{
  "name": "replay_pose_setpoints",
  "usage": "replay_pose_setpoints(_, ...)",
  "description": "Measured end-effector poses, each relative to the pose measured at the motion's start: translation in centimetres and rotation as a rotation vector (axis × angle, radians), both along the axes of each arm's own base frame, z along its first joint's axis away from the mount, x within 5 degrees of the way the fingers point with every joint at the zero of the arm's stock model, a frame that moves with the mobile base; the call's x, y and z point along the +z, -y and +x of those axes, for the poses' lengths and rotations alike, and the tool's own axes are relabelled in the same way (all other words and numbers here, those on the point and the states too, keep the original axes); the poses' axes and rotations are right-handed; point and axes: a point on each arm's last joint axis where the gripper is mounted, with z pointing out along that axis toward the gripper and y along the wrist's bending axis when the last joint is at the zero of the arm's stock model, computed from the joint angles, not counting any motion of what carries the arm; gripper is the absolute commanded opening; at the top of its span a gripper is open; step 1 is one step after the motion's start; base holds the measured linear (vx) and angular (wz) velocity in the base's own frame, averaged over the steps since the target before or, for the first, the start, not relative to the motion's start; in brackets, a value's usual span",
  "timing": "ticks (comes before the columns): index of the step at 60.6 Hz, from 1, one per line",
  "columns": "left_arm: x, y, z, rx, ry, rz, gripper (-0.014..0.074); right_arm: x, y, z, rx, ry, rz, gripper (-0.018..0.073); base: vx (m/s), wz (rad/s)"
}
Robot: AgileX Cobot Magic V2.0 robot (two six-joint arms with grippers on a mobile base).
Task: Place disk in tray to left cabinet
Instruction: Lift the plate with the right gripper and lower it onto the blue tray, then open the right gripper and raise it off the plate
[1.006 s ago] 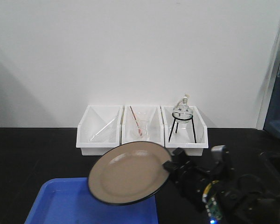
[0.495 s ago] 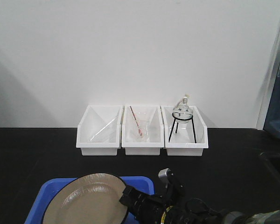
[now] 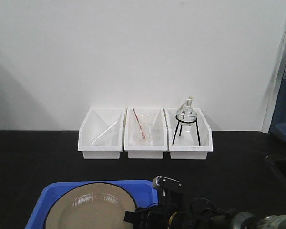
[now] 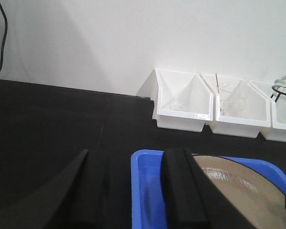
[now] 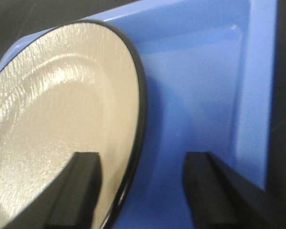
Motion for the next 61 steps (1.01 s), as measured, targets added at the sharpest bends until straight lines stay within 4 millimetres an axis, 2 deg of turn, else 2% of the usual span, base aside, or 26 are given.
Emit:
replay_pose_setpoints(10,0.0,0.0,0.0,0.0,0.001,0.0,0.0401,3.0,1.7,0.2,-0.022,0.06,-0.064,0.0522,0.0,0.0)
replay_pose_setpoints(18,0.1,0.0,0.0,0.001,0.009,0.0,0.0401,6.2,4.9,0.0,-0.135,0.034,-0.194,0.0512,0.0,0.0)
replay_pose_setpoints(24,-0.1,0.0,0.4,0.001,-0.019,0.0,0.0401,7.4,6.6,-0.8,-0.16,0.002,-0.349,0.0496,0.0,0.0)
replay_pose_setpoints(32,-0.3,0.1,1.7,-0.01,-0.141,0.002,0.0401,8.4,7.3,-1.4,-0.153,0.0,-0.431,0.0477,0.0,0.0)
replay_pose_setpoints(39,0.3,0.2,3.8,-0.018,-0.24,0.002,0.0401,8.7,7.3,-1.5,-0.148,0.012,-0.429,0.0462,0.0,0.0)
replay_pose_setpoints(49,2.1,0.4,8.0,-0.043,-0.334,0.063,0.0401,8.7,7.2,-1.4,-0.164,0.007,-0.391,0.0449,0.0,0.0)
replay_pose_setpoints(56,2.5,0.6,11.0,-0.067,-0.476,0.067,0.0401,8.9,7.4,-1.5,-0.214,-0.073,-0.393,0.0449,0.0,0.0)
replay_pose_setpoints(61,2.4,0.8,13.1,-0.086,-0.6,0.066,0.0401,9.9,7.4,-1.3,-0.211,-0.128,-0.425,0.0449,0.0,0.0)
